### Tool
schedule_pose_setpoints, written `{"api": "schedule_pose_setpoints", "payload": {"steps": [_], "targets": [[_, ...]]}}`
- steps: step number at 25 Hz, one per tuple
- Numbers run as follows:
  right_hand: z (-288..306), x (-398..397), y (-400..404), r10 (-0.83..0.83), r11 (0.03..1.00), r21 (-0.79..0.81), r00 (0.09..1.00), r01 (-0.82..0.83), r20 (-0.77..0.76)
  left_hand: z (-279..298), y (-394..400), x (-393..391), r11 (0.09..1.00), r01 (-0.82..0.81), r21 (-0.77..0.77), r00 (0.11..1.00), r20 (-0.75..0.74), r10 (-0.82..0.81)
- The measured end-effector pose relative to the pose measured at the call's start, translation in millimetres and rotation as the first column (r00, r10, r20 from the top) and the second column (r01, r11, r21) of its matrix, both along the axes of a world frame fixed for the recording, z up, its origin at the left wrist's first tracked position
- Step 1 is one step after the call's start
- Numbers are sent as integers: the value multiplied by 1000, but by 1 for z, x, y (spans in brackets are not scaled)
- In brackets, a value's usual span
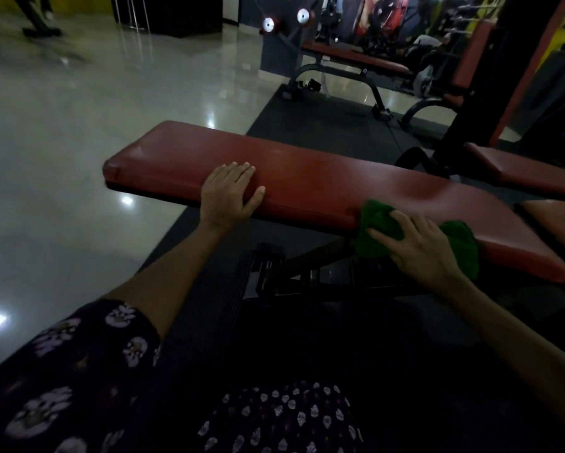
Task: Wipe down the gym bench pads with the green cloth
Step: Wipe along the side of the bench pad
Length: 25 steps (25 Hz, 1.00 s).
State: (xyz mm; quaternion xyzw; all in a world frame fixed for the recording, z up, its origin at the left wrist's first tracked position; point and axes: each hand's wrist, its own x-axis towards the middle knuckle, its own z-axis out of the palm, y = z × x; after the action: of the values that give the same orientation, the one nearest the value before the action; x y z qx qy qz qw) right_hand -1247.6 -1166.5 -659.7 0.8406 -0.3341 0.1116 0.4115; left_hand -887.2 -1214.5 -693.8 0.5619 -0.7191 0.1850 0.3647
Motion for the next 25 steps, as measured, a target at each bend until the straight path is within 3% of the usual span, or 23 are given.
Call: {"api": "schedule_pose_setpoints", "payload": {"steps": [5, 7, 9, 11, 13, 21, 25], "targets": [[-4, 118, -17, 28, 999, 39, 999, -30, 34, 6, 6, 3, 996, 41, 73, 999, -5, -40], [-1, 110, -16, 42, 999, 25, 999, -42, 0, 10, 8, 6, 984, 82, 158, 997, -6, -82], [-1, 71, -11, 99, 995, 28, 995, -98, -31, 15, 9, 25, 988, 53, 147, 998, -24, -50], [-2, 32, -1, 93, 994, 52, 996, -92, -7, 18, 7, 65, 987, -115, 114, 991, -52, 122], [0, 24, 5, 55, 996, 63, 998, -57, 35, 12, 9, 108, 951, -241, 195, 963, -71, 259], [-1, 198, -21, 39, 995, 85, 983, -55, 177, -10, 15, 121, 963, -213, 166, 956, -167, 240], [-5, 157, -20, 124, 992, 31, 990, -126, 66, -16, 16, 127, 971, -193, 139, 967, -142, 212]]}}
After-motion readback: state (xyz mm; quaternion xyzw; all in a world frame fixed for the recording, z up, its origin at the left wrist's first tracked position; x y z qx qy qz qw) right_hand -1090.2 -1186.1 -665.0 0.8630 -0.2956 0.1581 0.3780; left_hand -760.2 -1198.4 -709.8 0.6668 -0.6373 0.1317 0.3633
